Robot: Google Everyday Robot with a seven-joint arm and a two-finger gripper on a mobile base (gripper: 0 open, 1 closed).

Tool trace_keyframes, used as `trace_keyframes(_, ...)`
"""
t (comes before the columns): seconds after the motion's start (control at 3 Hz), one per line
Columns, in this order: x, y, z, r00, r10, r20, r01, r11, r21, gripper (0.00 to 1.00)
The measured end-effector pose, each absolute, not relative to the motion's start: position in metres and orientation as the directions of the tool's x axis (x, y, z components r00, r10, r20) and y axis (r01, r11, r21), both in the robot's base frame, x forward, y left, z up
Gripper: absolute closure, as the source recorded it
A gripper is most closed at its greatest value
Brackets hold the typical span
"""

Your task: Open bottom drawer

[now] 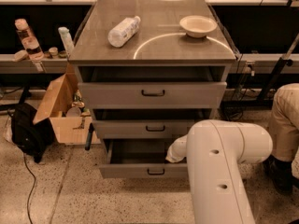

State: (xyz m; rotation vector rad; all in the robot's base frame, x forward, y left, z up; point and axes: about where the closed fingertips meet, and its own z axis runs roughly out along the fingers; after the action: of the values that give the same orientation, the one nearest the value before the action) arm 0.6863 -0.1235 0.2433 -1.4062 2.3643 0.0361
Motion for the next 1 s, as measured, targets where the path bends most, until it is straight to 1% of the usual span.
trace_keyframes(1.0,0.679,-0.111,0.192,-0.421,-0.854,-0.304,-0.875,0.471,-0.112,1.00)
